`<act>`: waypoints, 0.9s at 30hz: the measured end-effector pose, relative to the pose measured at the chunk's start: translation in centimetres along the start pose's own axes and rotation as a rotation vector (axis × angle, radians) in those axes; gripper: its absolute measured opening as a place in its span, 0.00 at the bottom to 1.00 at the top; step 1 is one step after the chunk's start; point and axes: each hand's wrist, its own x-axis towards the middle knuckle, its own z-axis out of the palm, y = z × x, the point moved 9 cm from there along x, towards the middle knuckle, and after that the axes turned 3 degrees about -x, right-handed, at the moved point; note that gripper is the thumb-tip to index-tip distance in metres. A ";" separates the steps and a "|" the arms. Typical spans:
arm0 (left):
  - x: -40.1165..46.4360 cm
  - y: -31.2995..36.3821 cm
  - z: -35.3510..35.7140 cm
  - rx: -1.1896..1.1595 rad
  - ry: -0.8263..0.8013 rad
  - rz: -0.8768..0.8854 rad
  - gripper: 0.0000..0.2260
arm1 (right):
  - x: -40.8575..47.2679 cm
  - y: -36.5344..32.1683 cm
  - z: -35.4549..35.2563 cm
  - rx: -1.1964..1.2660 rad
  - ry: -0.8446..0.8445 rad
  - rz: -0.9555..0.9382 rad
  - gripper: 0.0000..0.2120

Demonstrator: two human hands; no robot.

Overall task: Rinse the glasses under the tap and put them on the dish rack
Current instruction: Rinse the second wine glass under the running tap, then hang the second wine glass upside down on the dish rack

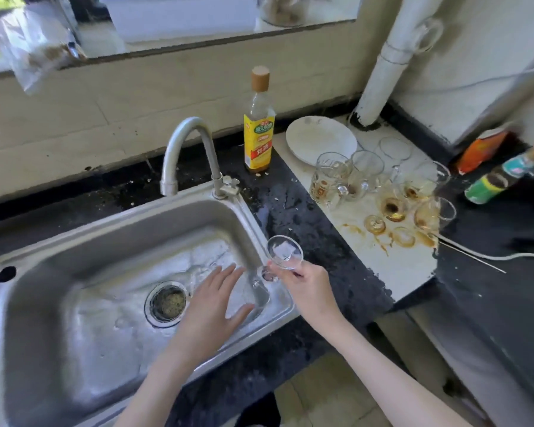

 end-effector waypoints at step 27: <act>-32.4 56.1 26.8 0.330 -0.481 1.476 0.29 | -67.7 12.1 -38.8 0.037 1.340 0.200 0.11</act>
